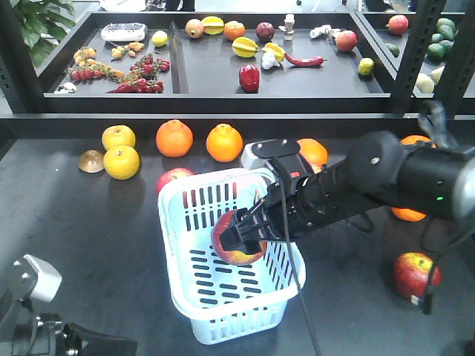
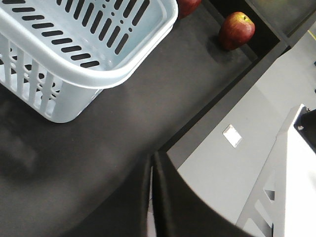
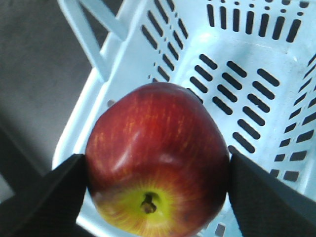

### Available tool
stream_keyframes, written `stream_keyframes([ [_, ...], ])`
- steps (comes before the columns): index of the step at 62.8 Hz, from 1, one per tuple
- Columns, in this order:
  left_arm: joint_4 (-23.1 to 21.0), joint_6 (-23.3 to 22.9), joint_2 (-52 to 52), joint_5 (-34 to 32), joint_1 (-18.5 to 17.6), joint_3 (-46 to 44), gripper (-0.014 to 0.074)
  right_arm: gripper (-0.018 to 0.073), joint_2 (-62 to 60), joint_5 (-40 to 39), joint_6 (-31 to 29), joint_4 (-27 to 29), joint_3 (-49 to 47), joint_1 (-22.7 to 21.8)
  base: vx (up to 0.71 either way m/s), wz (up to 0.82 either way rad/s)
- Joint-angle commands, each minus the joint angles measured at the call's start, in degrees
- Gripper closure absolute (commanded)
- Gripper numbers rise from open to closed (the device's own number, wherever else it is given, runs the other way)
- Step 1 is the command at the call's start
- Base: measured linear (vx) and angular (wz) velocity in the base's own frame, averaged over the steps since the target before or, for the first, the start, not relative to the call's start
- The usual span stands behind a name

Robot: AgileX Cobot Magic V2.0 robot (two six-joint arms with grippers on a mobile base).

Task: Pick three apples into basket with both arms
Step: 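Carry the apple over the basket with the right gripper and release it, then move the right gripper back to the red apple beside the oranges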

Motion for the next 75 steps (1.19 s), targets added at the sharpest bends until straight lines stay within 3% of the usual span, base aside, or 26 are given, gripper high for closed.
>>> stream_keyframes([
  [1,-2.93,-0.25,-0.72,-1.06,0.01,-1.18,0.0602,-0.0045,-1.94,-5.17,-0.62,2.5,-1.66,-0.06,0.0,0.0],
  [8,-2.93,-0.25,-0.72,-1.06,0.01,-1.18,0.0602,-0.0144,-1.94,-10.08,-0.62,4.55,-1.66,-0.06,0.0,0.0],
  [17,-2.93,-0.25,-0.72,-1.06,0.01,-1.18,0.0602,-0.0162,-1.94,-11.89,-0.58,10.1,-1.66,-0.06,0.0,0.0],
  [28,-2.8,-0.25,-0.72,-1.61,0.01,-1.18,0.0602,-0.0118,-1.94,-8.27,-2.01,10.64,-1.66,-0.06,0.0,0.0],
  [38,-2.8,-0.25,-0.72,-1.47,0.01,-1.18,0.0602,0.0004,-3.13,0.8,-0.82,7.67,-1.66,-1.37,0.0,0.0],
  [48,-2.85,-0.25,-0.72,-1.48,0.01,-1.18,0.0602,0.0256,-6.69,7.79,9.01,-7.73,-1.66,-1.43,0.0,0.0],
  [57,-2.79,-0.25,-0.72,-1.43,0.01,-1.18,0.0602,0.0574,-11.57,10.27,25.05,-32.93,-1.66,-1.43,0.0,0.0],
  [67,-2.86,-0.25,-0.72,-1.44,0.01,-1.18,0.0602,0.0569,-14.73,15.32,44.58,-59.68,-1.66,-1.79,0.0,0.0],
  [71,-2.86,-0.25,-0.72,-1.44,0.01,-1.18,0.0602,0.0567,-14.79,16.2,47.25,-63.73,-1.66,-3.65,0.0,0.0],
  [75,-2.86,-0.25,-0.72,-1.44,0.01,-1.18,0.0602,0.0562,-14.39,15.62,46.77,-63.05,-1.66,-7.27,0.0,0.0],
])
